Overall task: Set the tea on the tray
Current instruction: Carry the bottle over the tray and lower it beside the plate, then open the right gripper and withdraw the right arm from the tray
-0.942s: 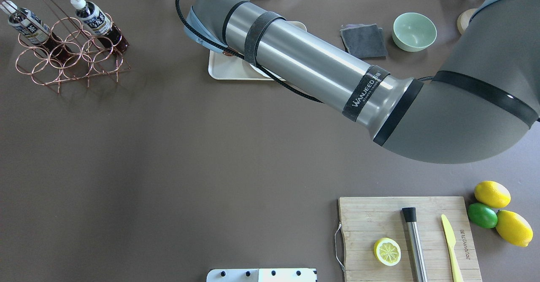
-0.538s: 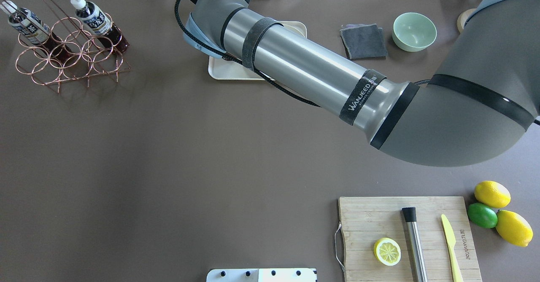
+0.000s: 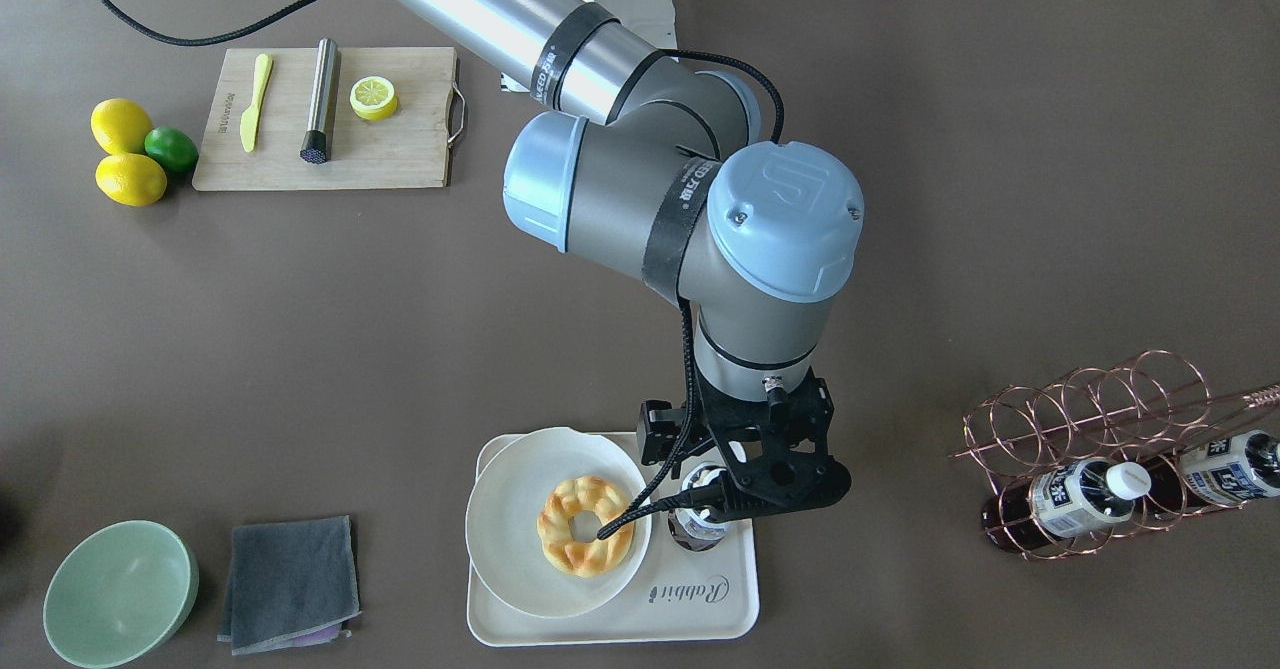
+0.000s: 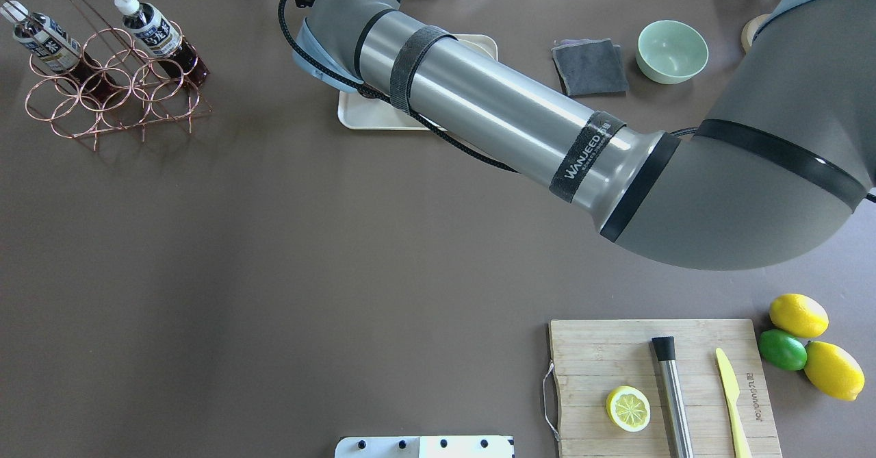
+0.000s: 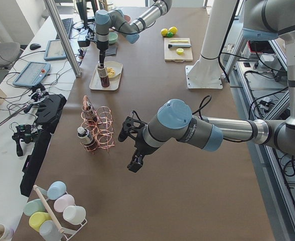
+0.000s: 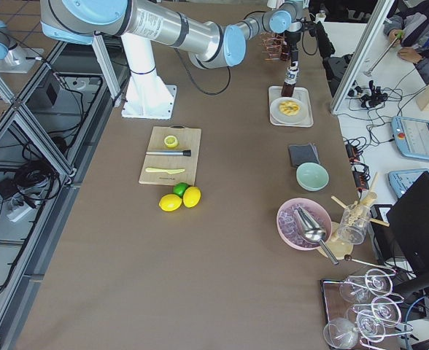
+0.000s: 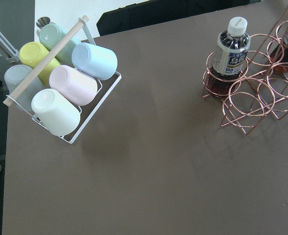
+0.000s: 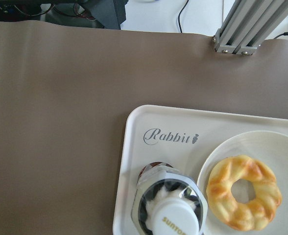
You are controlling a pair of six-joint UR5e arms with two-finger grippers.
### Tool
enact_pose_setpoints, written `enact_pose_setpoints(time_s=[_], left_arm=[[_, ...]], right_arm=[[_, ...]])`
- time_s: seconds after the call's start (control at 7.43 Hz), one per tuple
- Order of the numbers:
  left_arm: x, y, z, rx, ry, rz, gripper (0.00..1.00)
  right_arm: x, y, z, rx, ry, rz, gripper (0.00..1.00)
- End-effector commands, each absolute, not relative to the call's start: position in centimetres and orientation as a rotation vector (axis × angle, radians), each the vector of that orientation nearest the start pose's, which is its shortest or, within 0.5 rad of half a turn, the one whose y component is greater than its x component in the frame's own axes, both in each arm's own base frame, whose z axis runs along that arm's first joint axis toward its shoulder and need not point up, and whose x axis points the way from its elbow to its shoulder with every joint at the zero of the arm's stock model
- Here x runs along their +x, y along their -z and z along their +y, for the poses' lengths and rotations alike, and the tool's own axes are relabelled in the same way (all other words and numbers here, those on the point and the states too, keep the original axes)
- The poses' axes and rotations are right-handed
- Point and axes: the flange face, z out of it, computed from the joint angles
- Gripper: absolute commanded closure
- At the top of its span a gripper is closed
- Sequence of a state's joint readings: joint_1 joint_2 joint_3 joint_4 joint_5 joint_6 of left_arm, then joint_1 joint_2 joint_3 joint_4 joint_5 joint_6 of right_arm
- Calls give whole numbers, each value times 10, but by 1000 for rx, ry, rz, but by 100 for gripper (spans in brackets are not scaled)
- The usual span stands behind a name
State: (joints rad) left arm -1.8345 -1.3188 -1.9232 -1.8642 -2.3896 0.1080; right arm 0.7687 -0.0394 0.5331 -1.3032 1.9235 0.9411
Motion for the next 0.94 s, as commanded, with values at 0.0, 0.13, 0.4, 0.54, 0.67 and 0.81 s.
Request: enact_pose_setpoints(time_s=[0.0,0.13,0.4,0.54,0.67,0.81], left_arm=[[-165,-567,-378,489,-2,721,3],[-165,-569,-377,449,18,731,3],[-164,-588,-376,384,45,740,3],[-167,-597,-378,341,63,692,3],[-168,-601,-377,299,81,690,3],[-167,-605,-372,270,94,698,3]], right_arm=[[-562,5,-697,261,82,-846,0],[-525,-27,-696,264,123,-872,0],[-412,-92,-693,231,210,-858,0],[-368,-129,-695,213,233,-790,0],[-324,-197,-703,234,339,-731,0],[-263,-261,-722,251,417,-679,0]])
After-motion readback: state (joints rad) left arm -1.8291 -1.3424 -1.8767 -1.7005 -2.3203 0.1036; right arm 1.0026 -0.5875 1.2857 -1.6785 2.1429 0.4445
